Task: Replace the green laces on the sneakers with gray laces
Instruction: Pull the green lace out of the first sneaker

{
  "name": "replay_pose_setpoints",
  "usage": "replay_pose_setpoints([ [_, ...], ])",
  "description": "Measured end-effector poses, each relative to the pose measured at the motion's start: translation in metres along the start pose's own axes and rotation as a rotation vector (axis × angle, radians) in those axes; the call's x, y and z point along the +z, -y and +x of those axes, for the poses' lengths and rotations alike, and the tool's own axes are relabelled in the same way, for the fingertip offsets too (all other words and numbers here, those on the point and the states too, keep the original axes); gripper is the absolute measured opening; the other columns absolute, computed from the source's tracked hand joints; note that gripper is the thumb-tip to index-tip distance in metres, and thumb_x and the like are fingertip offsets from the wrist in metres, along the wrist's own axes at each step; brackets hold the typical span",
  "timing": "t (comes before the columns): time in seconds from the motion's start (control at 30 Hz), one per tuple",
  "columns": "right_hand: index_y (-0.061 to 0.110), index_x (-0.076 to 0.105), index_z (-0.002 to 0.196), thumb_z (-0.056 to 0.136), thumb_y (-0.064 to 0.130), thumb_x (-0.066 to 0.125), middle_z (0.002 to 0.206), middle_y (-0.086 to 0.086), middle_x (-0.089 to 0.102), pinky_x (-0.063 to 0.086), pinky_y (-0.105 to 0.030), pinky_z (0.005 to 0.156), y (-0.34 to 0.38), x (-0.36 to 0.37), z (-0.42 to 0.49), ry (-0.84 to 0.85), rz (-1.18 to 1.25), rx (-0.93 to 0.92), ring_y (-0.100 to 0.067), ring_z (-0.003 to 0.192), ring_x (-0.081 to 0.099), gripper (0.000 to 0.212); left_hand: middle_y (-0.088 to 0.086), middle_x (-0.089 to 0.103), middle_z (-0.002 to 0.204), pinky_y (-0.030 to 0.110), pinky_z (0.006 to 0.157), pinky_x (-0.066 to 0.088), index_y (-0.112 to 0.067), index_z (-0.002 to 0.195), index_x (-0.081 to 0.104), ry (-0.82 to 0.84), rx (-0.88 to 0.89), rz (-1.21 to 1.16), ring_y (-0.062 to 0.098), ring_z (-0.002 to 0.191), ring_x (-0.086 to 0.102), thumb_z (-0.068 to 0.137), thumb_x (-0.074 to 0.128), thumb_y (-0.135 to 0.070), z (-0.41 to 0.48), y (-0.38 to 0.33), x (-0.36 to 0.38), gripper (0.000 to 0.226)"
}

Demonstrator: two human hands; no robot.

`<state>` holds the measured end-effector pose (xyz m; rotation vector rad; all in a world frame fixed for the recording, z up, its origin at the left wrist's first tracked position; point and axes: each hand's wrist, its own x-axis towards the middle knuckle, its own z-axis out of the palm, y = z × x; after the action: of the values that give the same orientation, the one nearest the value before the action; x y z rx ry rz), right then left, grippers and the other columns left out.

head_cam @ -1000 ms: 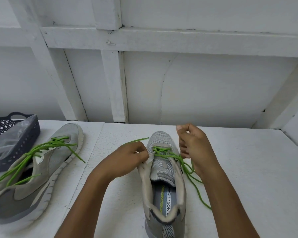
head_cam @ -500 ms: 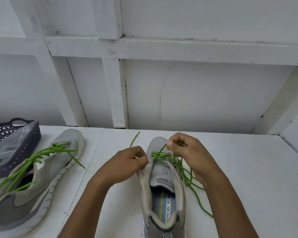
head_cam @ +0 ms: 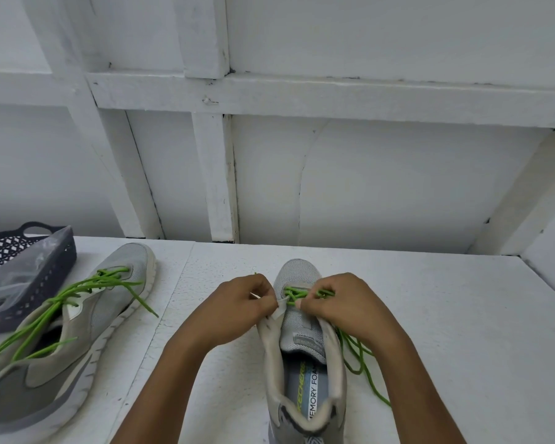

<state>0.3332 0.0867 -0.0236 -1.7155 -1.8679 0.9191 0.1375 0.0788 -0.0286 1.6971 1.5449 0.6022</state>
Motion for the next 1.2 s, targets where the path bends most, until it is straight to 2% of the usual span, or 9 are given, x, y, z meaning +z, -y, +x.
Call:
replay_pose_setpoints([
  [0.1, 0.019, 0.073, 0.070, 0.078, 0.028, 0.077, 0.072, 0.002, 0.071, 0.048, -0.028, 0.066, -0.001, 0.000, 0.000, 0.037, 0.022, -0.032, -0.016, 0.073, 0.065, 0.012, -0.014, 0.069, 0.080, 0.019, 0.062, 0.041, -0.025, 0.086, 0.068, -0.006, 0.005, -0.003, -0.007, 0.063, 0.057, 0.087, 0.058, -0.019, 0.000, 0.000, -0.001, 0.012],
  [0.23, 0.015, 0.065, 0.078, 0.092, 0.019, 0.067, 0.073, 0.009, 0.067, 0.046, -0.021, 0.073, 0.000, -0.002, 0.001, 0.004, 0.357, -0.121, -0.001, 0.073, 0.060, 0.015, -0.015, 0.069, 0.079, 0.019, 0.062, 0.041, -0.025, 0.085, 0.067, -0.002, 0.008, -0.012, -0.006, 0.063, 0.057, 0.087, 0.057, -0.019, -0.001, -0.001, -0.002, 0.012],
  [0.33, 0.008, 0.055, 0.085, 0.101, 0.013, 0.051, 0.095, -0.008, 0.076, 0.054, -0.034, 0.091, 0.006, -0.005, 0.000, 0.030, 0.753, -0.110, -0.021, 0.096, 0.071, 0.018, -0.016, 0.069, 0.081, 0.020, 0.062, 0.041, -0.025, 0.085, 0.067, -0.010, 0.008, -0.026, -0.005, 0.063, 0.058, 0.086, 0.057, -0.017, -0.001, -0.001, -0.003, 0.012],
  [0.4, 0.008, 0.050, 0.083, 0.104, 0.012, 0.044, 0.081, -0.015, 0.073, 0.057, -0.040, 0.085, 0.009, -0.005, 0.000, 0.051, 0.941, -0.066, -0.031, 0.082, 0.072, 0.022, -0.016, 0.068, 0.085, 0.020, 0.062, 0.041, -0.025, 0.087, 0.066, -0.016, 0.006, -0.031, -0.006, 0.063, 0.058, 0.087, 0.057, -0.017, -0.002, -0.001, -0.003, 0.012],
  [0.53, 0.010, 0.047, 0.079, 0.104, 0.013, 0.045, 0.055, 0.000, 0.041, 0.052, -0.037, 0.063, 0.008, -0.003, 0.003, -0.055, 0.994, -0.021, -0.016, 0.049, 0.044, 0.025, -0.015, 0.066, 0.087, 0.018, 0.060, 0.040, -0.025, 0.090, 0.065, -0.011, 0.011, -0.032, -0.005, 0.063, 0.057, 0.087, 0.057, -0.015, -0.002, 0.000, -0.004, 0.013],
  [0.7, 0.014, 0.044, 0.073, 0.101, 0.015, 0.050, 0.054, 0.001, 0.032, 0.031, -0.026, 0.045, 0.005, -0.012, 0.002, -0.072, 0.928, 0.001, -0.012, 0.046, 0.024, 0.028, -0.008, 0.067, 0.071, 0.037, 0.071, 0.054, -0.025, 0.088, 0.066, 0.018, -0.010, -0.026, 0.006, 0.062, 0.059, 0.087, 0.057, -0.016, -0.001, 0.001, -0.005, 0.013],
  [0.83, 0.015, 0.041, 0.071, 0.101, 0.019, 0.052, 0.054, 0.002, 0.031, 0.018, -0.021, 0.041, 0.001, -0.022, 0.000, -0.087, 0.762, 0.042, -0.010, 0.045, 0.019, 0.032, -0.008, 0.064, 0.060, 0.029, 0.059, 0.048, -0.022, 0.091, 0.064, 0.040, -0.018, -0.053, 0.009, 0.053, 0.057, 0.088, 0.052, -0.012, -0.002, 0.000, -0.005, 0.016],
  [1.03, 0.009, 0.061, 0.080, 0.092, 0.053, 0.059, 0.061, 0.006, 0.056, 0.033, -0.025, 0.054, -0.015, -0.023, -0.001, 0.061, -0.001, 0.057, -0.005, 0.048, 0.041, 0.045, -0.005, 0.062, 0.055, 0.023, 0.052, 0.044, -0.020, 0.097, 0.063, 0.080, -0.031, -0.081, 0.015, 0.052, 0.059, 0.088, 0.048, -0.006, -0.004, -0.001, -0.010, 0.022],
  [1.2, 0.006, 0.061, 0.081, 0.075, 0.078, 0.059, 0.075, -0.004, 0.068, 0.046, -0.032, 0.066, -0.006, -0.007, 0.000, 0.126, -0.048, 0.018, -0.010, 0.062, 0.055, 0.072, -0.006, 0.059, 0.053, 0.022, 0.051, 0.044, -0.019, 0.097, 0.064, 0.106, -0.029, -0.085, 0.012, 0.051, 0.053, 0.088, 0.048, -0.004, -0.004, 0.002, -0.015, 0.024],
])
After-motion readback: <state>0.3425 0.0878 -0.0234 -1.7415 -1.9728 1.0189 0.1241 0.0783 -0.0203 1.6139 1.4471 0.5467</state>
